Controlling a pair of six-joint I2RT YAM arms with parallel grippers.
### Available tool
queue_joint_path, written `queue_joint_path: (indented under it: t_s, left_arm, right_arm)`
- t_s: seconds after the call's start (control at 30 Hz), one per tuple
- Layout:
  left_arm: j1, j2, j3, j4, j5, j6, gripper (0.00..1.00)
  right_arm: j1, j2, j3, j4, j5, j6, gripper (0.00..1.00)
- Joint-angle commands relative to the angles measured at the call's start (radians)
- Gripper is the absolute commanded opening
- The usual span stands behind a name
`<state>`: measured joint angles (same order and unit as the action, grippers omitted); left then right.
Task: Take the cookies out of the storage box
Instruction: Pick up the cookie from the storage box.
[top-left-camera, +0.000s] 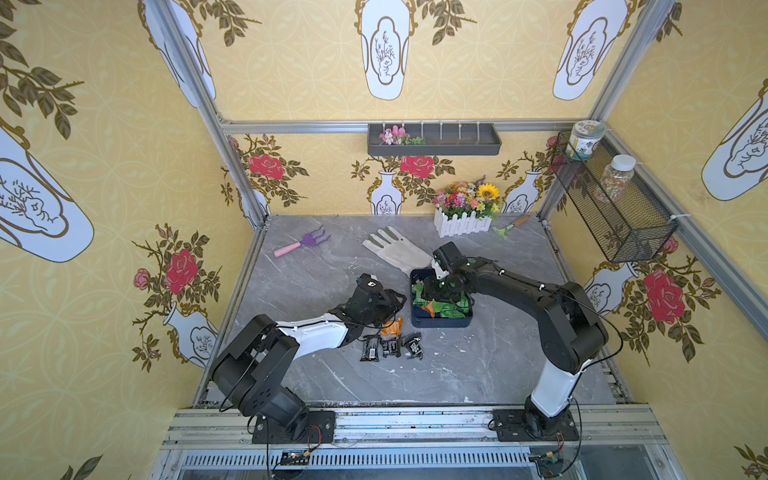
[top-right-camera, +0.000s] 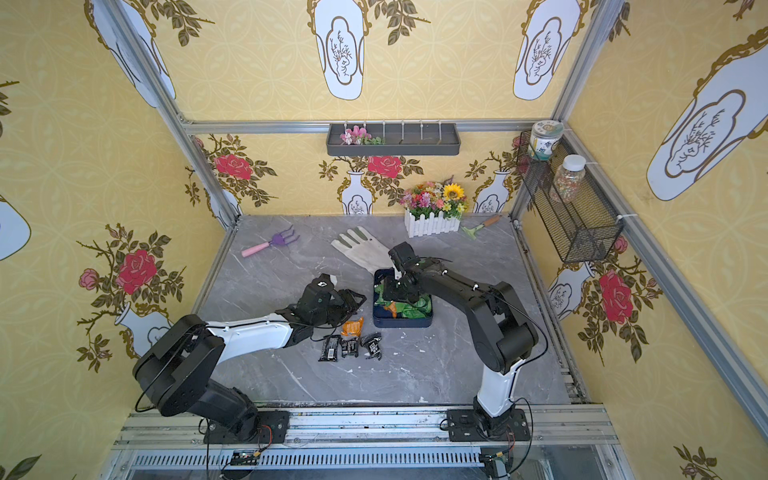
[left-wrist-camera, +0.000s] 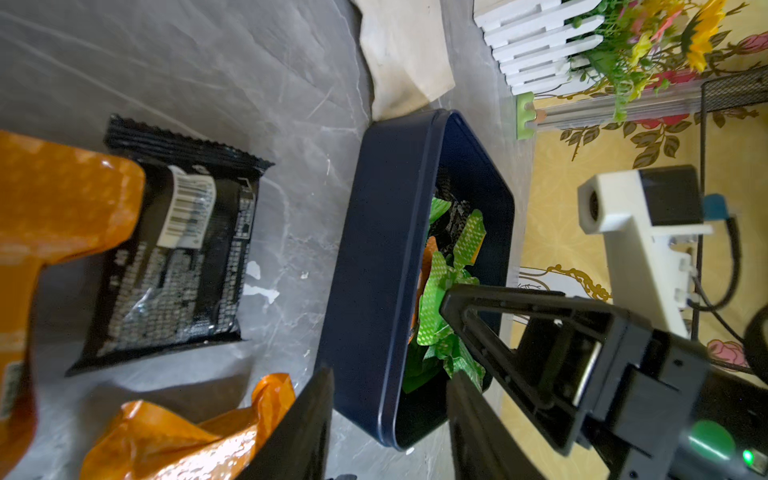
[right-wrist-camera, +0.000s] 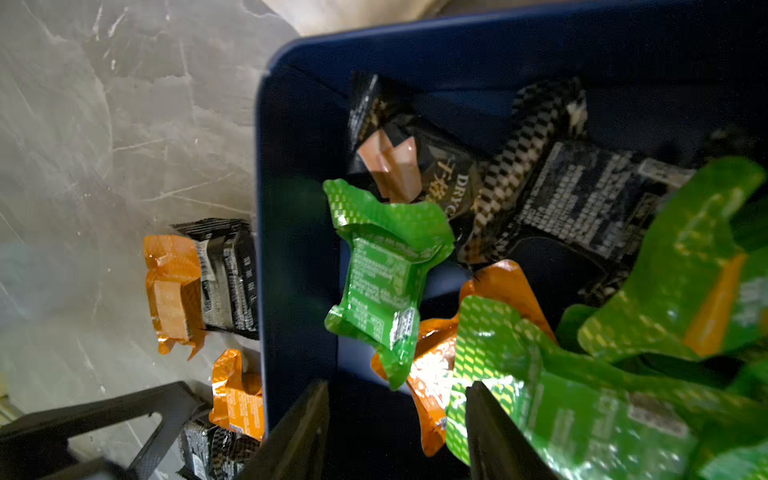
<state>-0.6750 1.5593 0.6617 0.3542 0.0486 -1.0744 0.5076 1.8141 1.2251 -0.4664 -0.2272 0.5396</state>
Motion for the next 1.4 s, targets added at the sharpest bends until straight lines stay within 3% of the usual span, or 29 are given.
queue_joint_path:
  t_s: [0.0,0.37,0.63,1.03,1.37]
  left_arm:
    - [-0.001,0.021,0.002,0.058,0.030,-0.002,0.48]
    - [-0.006,0.097,0.010,0.111,0.067,-0.004,0.44]
    - [-0.016,0.132,0.037,0.114,0.080,-0.004,0.37]
    - [-0.027,0.168,0.052,0.123,0.080,-0.018,0.27]
    - [-0.055,0.197,0.082,0.128,0.085,-0.016,0.25]
  right_arm:
    - [-0.004,0.024,-0.006,0.106,-0.057,0.056,0.56]
    - [-0.055,0.123,-0.032,0.216,-0.124,0.082,0.48]
    - [-0.054,0.147,-0.042,0.277,-0.191,0.090,0.37]
    - [-0.073,0.076,-0.067,0.269,-0.192,0.086,0.21]
    - [-0.135,-0.076,-0.165,0.241,-0.185,0.079,0.18]
